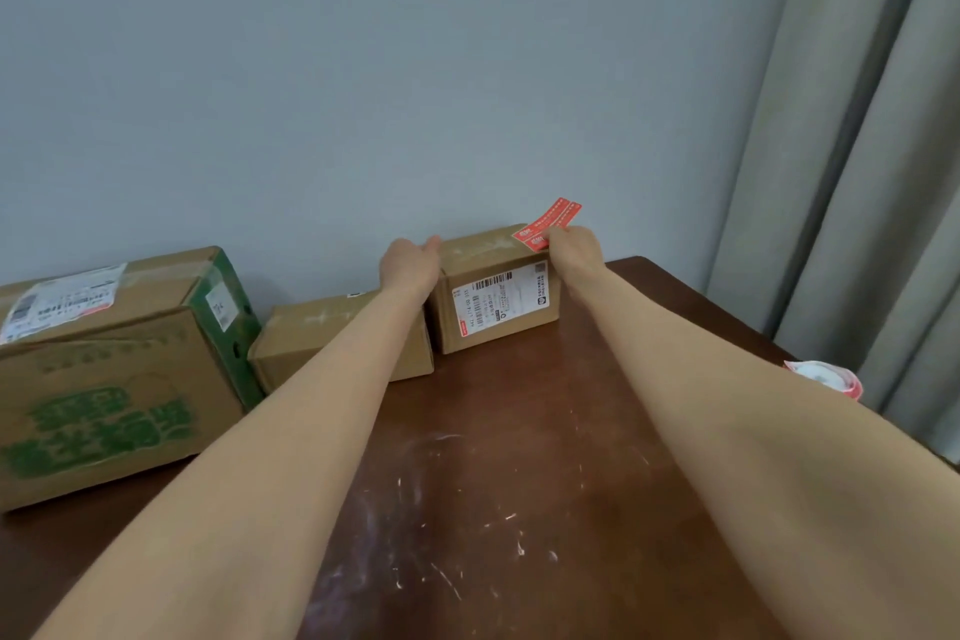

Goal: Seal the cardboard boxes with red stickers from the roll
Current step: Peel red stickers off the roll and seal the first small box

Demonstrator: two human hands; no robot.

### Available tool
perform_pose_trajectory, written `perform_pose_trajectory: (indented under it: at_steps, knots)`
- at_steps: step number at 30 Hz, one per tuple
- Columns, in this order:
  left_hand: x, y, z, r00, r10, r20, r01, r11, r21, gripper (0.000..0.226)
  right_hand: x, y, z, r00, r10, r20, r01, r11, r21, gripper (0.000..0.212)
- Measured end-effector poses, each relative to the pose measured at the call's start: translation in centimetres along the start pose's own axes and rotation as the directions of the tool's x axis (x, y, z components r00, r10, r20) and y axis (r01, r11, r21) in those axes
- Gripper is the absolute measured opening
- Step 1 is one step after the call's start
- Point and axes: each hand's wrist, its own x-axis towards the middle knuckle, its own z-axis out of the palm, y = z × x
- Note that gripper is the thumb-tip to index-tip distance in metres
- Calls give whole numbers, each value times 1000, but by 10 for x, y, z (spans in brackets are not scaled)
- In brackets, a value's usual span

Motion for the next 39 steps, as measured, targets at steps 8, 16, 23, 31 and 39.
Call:
perform_pose_trajectory:
  at_steps: [8, 16, 23, 31, 39]
  knots:
    - [-1, 1, 20, 984, -116, 134, 143, 968, -208, 59, -3, 4, -3, 994, 55, -89, -55, 998, 5, 29]
    - [-42, 0, 14, 990, -83, 110, 114, 943, -314, 23, -49, 17, -48, 953, 91, -288, -115, 991, -69, 34]
    - [-89, 1, -5, 983, -38, 177, 115, 888, -445, 22, -101, 22, -76, 927, 123, -354, -175, 977, -119, 36]
    - [-120, -9, -4, 988, 11, 157, 46, 933, -356, 24, -141, 32, -79, 926, 131, -355, -183, 976, -118, 35]
    - [-115, -13, 1, 965, -90, 246, 183, 904, -386, 64, -146, 35, -78, 924, 141, -355, -198, 972, -130, 33]
